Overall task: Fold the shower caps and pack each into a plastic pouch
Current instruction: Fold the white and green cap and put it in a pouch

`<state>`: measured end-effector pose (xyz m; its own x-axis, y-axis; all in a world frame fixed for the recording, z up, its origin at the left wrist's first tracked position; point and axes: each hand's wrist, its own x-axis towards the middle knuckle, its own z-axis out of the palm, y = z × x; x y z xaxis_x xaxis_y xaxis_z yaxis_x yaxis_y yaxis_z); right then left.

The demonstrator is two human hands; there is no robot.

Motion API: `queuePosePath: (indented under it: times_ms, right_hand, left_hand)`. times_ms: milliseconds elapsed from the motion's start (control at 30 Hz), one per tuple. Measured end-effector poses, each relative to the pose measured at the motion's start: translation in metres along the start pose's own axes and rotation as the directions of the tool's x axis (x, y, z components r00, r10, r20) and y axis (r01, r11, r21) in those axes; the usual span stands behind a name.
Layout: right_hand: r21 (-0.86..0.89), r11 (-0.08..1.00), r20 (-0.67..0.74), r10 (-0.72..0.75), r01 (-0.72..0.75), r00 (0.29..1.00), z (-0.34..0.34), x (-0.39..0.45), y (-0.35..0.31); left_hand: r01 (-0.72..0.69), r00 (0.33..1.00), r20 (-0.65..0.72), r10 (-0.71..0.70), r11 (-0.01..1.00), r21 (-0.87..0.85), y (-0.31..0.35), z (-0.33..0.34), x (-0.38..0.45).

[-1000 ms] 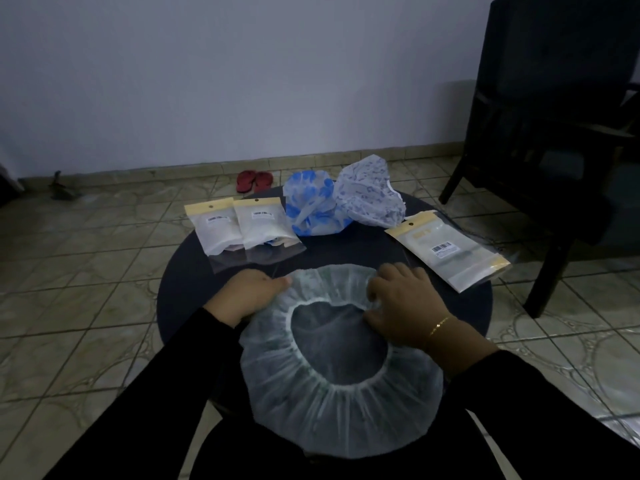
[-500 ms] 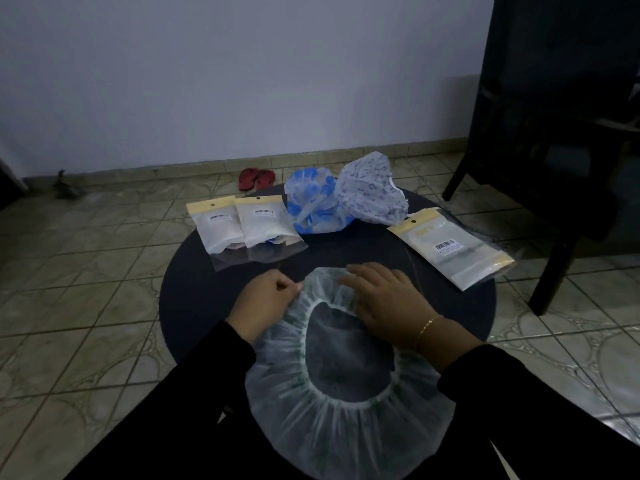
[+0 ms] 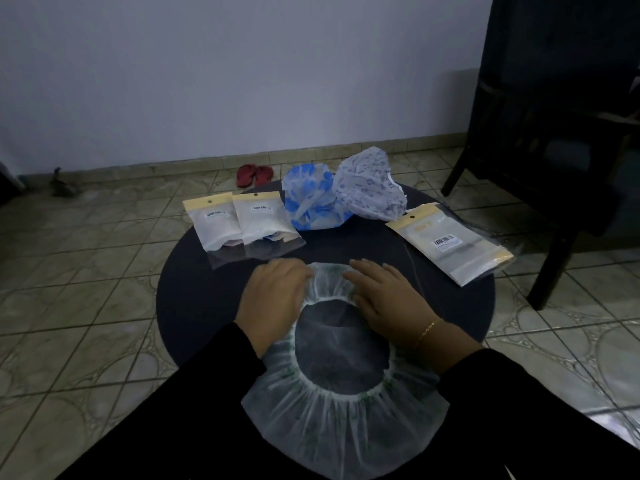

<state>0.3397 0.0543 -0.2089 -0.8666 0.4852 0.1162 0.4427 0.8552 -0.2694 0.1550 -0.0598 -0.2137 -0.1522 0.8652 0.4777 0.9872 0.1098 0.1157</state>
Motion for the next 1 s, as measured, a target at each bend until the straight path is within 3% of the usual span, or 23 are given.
queuePosePath:
  times_ms: [67,167,233,333,433,600,733,867,1000]
  right_hand:
    - [0.007,1.0,0.064,0.008,-0.009,0.998,0.005,0.001,0.004]
    - [-0.023,1.0,0.179,0.021,-0.017,0.984,0.009,0.0,0.01]
    - [-0.021,1.0,0.204,0.001,0.003,0.979,0.007,-0.002,0.01]
    - [-0.018,1.0,0.175,0.0,0.003,0.985,0.007,-0.005,0.01]
    - [-0.113,0.993,0.255,-0.01,0.04,0.967,0.009,-0.003,0.011]
    - [-0.108,0.994,0.294,0.011,0.022,0.956,0.006,0.0,0.011]
    - [-0.144,0.987,0.281,0.106,-0.067,0.954,-0.004,0.001,0.003]
    - [-0.3,0.942,0.113,0.19,-0.149,0.975,-0.013,-0.003,0.003]
    - [-0.254,0.96,-0.131,0.089,-0.12,0.987,-0.007,-0.001,0.006]
  left_hand:
    - [-0.092,0.977,0.19,0.097,0.995,-0.031,0.003,0.009,-0.005]
    - [0.025,0.883,0.469,0.026,0.994,-0.102,-0.003,0.017,-0.01]
    - [0.021,0.835,0.55,0.019,0.998,-0.066,-0.006,0.016,-0.01]
    - [0.011,0.824,0.567,0.013,0.999,-0.038,-0.007,0.012,-0.008]
    - [-0.01,0.803,0.596,0.025,1.0,-0.029,-0.008,0.011,-0.01]
    - [0.054,0.783,0.622,-0.004,0.997,-0.062,-0.006,0.007,-0.007]
    - [0.084,0.871,0.488,-0.058,0.996,-0.032,-0.009,0.001,-0.003]
    - [0.127,0.93,0.334,-0.151,0.987,0.093,-0.01,-0.009,-0.003]
    - [0.155,0.867,0.466,-0.177,0.984,0.085,0.0,-0.006,-0.01]
